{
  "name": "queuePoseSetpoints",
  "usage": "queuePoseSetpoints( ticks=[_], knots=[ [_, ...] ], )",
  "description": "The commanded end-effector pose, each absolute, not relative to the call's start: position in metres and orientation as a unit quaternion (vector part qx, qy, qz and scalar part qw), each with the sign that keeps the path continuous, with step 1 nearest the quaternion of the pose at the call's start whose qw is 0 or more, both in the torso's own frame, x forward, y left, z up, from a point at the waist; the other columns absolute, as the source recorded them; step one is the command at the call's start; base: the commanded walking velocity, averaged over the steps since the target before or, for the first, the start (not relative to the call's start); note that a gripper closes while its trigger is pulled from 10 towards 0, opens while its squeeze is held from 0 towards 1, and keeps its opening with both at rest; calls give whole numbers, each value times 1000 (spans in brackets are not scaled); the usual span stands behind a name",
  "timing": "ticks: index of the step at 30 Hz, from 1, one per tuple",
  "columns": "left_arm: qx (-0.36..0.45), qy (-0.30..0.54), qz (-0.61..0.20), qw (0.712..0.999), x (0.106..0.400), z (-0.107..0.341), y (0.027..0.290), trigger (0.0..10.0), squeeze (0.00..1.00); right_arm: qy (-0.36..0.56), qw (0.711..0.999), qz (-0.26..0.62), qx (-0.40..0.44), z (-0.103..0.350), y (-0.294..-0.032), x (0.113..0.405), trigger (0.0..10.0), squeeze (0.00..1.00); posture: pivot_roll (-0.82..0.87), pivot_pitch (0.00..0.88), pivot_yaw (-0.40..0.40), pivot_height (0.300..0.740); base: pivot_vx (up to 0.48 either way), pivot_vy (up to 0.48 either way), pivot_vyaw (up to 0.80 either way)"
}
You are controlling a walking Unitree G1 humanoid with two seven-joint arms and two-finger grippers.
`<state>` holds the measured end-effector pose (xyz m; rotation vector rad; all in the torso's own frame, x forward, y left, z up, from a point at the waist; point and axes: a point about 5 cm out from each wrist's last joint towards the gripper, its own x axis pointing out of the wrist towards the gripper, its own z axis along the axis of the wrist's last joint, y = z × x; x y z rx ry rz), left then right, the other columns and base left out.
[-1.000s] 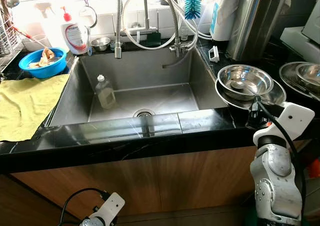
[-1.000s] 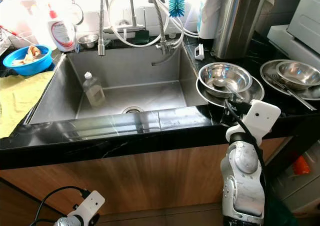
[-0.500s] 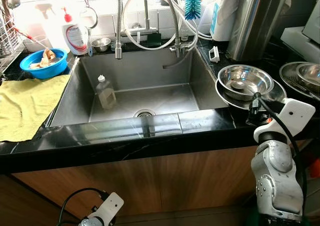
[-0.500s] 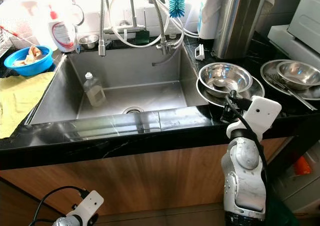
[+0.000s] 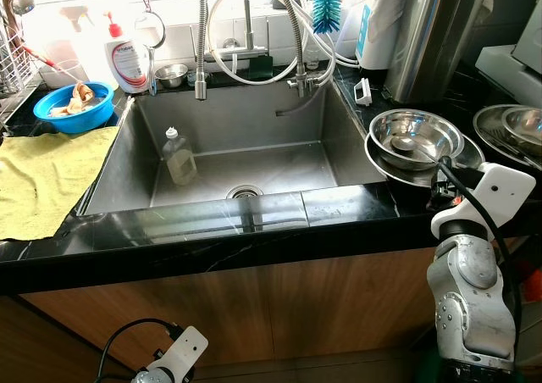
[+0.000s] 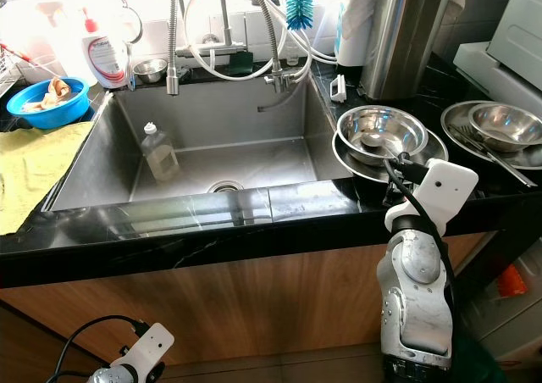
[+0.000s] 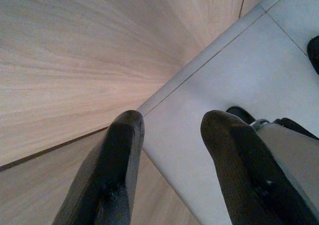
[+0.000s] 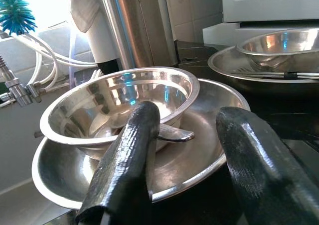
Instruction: Kitchen organization
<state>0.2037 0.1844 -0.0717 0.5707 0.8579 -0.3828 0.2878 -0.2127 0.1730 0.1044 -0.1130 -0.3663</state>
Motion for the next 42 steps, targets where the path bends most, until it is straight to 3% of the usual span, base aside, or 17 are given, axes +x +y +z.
queuePoseSetpoints(
  ticks=[1, 25, 35, 36, 37, 38, 42],
  knots=[
    [275, 423, -178, 845, 198, -75, 190, 10000, 0, -52, 982, -174, 53, 173, -209, 290, 0, 0, -110, 0, 64, 740, 0, 0, 0],
    [273, 417, -174, 849, 202, -73, 188, 10000, 0, -78, 982, -165, 40, 187, -206, 297, 0, 0, -110, 0, 63, 740, 0, 0, 0],
    [272, 418, -172, 850, 202, -73, 189, 10000, 0, -115, 987, -108, 2, 204, -185, 300, 0, 0, -111, 0, 61, 740, 0, 0, 0],
    [272, 418, -172, 850, 202, -73, 189, 10000, 0, -125, 988, -91, -6, 207, -180, 300, 2627, 0, -111, 0, 61, 740, 0, 0, 0],
    [272, 418, -171, 850, 202, -73, 189, 10000, 0, -133, 988, -78, -10, 210, -176, 300, 8784, 0, -111, 0, 61, 740, 0, 0, 0],
    [272, 418, -170, 850, 202, -73, 189, 10000, 0, -142, 988, -58, -12, 214, -170, 301, 10000, 0, -111, 0, 61, 740, 0, 0, 0],
    [272, 417, -169, 850, 202, -73, 188, 10000, 0, -162, 985, -42, -32, 220, -164, 300, 10000, 0, -108, 0, 58, 740, 0, 0, 0]
  ],
)
